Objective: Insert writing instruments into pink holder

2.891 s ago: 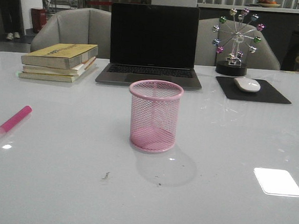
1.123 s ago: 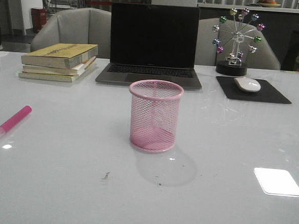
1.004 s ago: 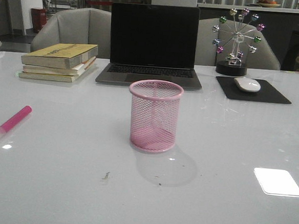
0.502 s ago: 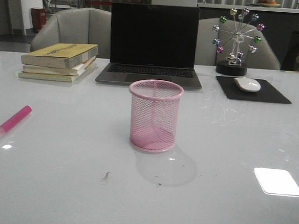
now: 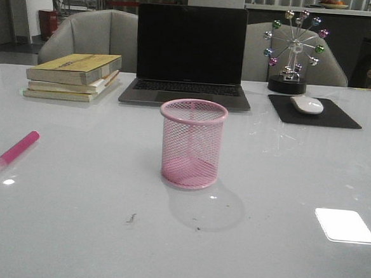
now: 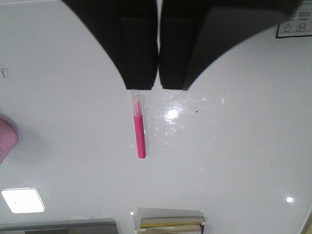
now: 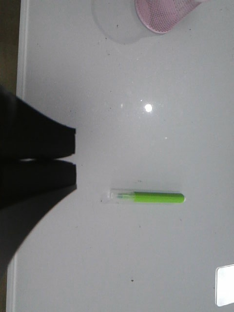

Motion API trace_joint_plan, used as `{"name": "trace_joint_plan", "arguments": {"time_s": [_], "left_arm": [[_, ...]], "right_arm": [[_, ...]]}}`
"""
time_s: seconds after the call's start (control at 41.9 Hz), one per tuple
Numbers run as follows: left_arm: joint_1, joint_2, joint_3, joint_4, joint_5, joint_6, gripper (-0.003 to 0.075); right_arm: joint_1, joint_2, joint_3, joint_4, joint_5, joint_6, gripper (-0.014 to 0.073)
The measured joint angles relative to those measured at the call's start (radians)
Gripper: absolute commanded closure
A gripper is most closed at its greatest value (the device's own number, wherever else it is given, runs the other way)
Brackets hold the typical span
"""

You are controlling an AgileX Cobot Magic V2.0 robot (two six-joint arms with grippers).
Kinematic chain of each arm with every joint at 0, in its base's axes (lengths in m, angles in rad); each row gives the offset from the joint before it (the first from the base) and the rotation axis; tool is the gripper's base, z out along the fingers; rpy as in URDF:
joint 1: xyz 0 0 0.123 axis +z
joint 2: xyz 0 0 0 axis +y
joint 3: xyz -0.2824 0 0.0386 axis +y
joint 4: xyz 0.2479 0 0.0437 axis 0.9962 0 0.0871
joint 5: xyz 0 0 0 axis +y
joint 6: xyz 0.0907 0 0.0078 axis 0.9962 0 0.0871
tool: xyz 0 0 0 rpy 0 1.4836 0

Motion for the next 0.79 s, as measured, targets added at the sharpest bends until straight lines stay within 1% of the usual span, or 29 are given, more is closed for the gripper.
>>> {"name": "trace_joint_plan", "arguments": {"time_s": [0.024,0.048,0.072,0.096,0.119,0.167,0.239,0.311,0.43,0.55,0.645,0.789], "left_arm": [[0.000,0.002,0.000,-0.003,-0.003,0.000,0.0297],[0.000,0.002,0.002,-0.004,-0.008,0.000,0.0242],[0.000,0.004,0.005,-0.006,-0.010,0.000,0.0207],[0.000,0.006,0.007,-0.006,-0.015,0.000,0.0179],[0.000,0.006,0.009,-0.008,-0.018,0.000,0.0153],[0.000,0.007,0.014,-0.010,-0.026,0.000,0.0138],[-0.014,0.008,0.020,-0.010,-0.033,0.000,0.0138],[-0.055,0.008,0.024,-0.010,-0.043,0.000,0.0139],[-0.163,0.008,0.024,-0.012,-0.064,0.020,0.0139],[-0.285,0.008,0.024,-0.017,-0.070,0.028,0.0138],[-0.375,0.008,0.024,-0.026,-0.077,0.030,0.0138],[-0.471,0.008,0.024,-0.033,-0.081,0.030,0.0139]], "right_arm": [[0.000,0.009,0.000,0.000,0.000,0.000,0.0212],[0.000,0.016,0.000,0.000,0.000,0.000,0.0168],[0.000,0.023,0.000,0.000,-0.002,0.000,0.0127],[0.000,0.033,0.000,-0.004,-0.008,0.000,0.0080],[0.000,0.040,0.000,-0.011,-0.014,0.000,0.0051],[0.000,0.060,0.000,-0.028,-0.032,0.000,0.0011],[0.000,0.093,-0.003,-0.048,-0.052,0.000,0.0015],[-0.015,0.146,-0.019,-0.059,-0.055,0.004,0.0030],[-0.054,0.278,-0.071,-0.061,-0.059,0.004,0.0053],[-0.091,0.444,-0.140,-0.033,-0.062,0.006,0.0077],[-0.101,0.585,-0.204,-0.014,-0.061,0.006,0.0090],[-0.103,0.767,-0.299,-0.006,-0.046,0.006,0.0090]]}}
